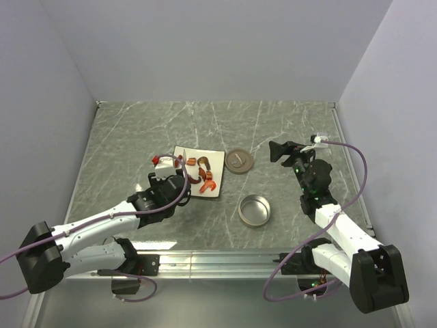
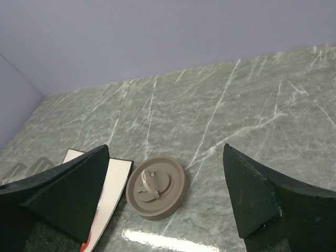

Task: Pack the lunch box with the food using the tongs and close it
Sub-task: Pick up the food using the clamp

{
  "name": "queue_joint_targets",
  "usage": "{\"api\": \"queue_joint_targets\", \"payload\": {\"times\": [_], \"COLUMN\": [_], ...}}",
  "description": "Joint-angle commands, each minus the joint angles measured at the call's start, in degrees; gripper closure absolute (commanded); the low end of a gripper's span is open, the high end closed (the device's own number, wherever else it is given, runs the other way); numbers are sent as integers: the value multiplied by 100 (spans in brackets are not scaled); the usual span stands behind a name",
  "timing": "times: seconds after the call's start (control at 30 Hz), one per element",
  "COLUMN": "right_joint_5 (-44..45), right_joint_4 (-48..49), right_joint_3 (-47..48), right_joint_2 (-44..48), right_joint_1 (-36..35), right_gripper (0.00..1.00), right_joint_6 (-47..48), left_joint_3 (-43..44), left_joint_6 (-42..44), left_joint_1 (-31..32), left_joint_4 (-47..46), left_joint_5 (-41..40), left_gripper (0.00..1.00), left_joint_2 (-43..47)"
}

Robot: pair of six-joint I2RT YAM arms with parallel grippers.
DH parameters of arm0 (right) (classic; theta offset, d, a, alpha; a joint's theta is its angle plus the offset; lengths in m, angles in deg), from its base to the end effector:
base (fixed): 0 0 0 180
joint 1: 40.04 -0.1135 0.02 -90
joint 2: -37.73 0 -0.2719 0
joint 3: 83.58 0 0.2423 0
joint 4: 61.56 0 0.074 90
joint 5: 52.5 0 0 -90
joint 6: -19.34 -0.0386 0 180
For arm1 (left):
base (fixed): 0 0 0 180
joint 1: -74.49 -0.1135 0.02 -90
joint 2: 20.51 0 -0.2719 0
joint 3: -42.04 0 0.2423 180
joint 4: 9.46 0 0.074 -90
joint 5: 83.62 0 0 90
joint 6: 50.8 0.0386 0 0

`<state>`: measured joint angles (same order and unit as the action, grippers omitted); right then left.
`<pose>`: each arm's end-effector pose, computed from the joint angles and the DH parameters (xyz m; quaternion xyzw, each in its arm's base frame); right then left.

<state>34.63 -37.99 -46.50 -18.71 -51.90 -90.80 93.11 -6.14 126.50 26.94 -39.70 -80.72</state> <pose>0.2056 0.0452 0.2680 0.0308 0.6800 0.2183 0.6993 0.1418 -0.1363 0.2391 -0.0983 0.8590 -0.0222 0.5020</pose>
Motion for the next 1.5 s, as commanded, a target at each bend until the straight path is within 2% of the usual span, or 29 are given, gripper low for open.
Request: {"api": "queue_joint_targets", "payload": {"times": [0.0, 0.33, 0.6, 0.93, 1.13, 1.27, 1.47], "right_joint_5": [-47, -20, -29, -3, 15, 41, 68], "right_joint_4": [59, 32, 6, -12, -29, -56, -65], "right_joint_3": [29, 2, 29, 46, 55, 64, 72], "right_joint_2": [63, 99, 55, 20, 20, 2, -16], "right_joint_1": [-36, -36, -27, -27, -27, -36, -36], "right_gripper": [5, 5, 5, 5, 5, 5, 5], "right_joint_6": [-43, -43, -51, -51, -60, -60, -60], "left_joint_3": [71, 19, -70, -43, 1, 45, 89], "left_joint_6": [166, 245, 544, 535, 562, 588, 535], "left_joint_1": [-33, -411, -770, -1008, -1096, -1114, -1114], "left_joint_4": [-308, -369, -791, -765, -765, -730, -598], "left_joint_5": [56, 609, 1092, 1269, 1374, 1427, 1339], "left_gripper": [36, 37, 42, 43, 52, 63, 74], "left_joint_2": [-17, -299, -483, -554, -650, -738, -721]}}
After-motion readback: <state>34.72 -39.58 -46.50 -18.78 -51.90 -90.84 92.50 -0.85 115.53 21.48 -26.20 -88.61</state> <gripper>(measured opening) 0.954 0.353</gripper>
